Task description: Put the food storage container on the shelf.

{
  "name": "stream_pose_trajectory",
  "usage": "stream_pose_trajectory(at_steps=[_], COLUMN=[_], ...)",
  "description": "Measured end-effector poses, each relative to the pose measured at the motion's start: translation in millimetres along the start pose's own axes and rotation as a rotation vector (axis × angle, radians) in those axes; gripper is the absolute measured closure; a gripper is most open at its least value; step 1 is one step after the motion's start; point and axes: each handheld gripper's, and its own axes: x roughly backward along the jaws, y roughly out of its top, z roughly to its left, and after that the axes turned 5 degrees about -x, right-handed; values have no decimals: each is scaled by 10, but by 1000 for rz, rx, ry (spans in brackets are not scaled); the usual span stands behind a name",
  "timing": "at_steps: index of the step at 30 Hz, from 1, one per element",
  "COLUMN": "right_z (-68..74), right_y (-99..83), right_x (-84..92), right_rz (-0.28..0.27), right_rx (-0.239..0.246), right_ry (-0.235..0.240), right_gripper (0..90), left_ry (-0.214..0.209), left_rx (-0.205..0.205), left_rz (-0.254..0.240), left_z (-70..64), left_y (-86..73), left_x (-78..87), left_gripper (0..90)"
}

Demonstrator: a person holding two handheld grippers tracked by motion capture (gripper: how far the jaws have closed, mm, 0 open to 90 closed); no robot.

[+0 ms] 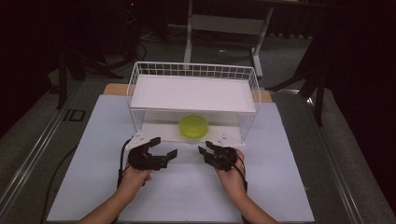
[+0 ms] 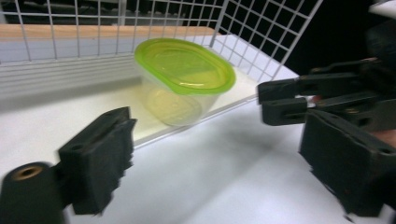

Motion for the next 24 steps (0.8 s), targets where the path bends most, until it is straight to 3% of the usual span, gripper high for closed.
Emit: stream_pose_trajectory(at_steps=[3, 4, 8, 10, 12, 18, 24], right_z=[10, 19, 61, 82, 100, 58, 15], right_y=[-25, -33, -55, -66, -71, -16, 44], right_x=[-33, -51, -138, -184, -240, -337, -433], right_rz=[16, 22, 61, 81, 106, 92, 82], right_rx=[-3, -1, 6, 9, 12, -33, -44], right_ry=[5, 6, 13, 18, 12, -7, -21], right_gripper=[624, 631, 877, 899, 900, 900, 900], left_ry=[-12, -20, 0, 6, 36, 15, 16], left_rx=[-20, -48, -96, -99, -129, -99, -93], left_rz=[4, 8, 10, -5, -7, -30, -14], left_z=[-26, -51, -117, -141, -164, -125, -120], left_y=[-30, -62, -149, -197, -234, -280, -319], left_x=[46, 82, 150, 173, 181, 190, 159], left_gripper=[19, 19, 19, 19, 19, 19, 19])
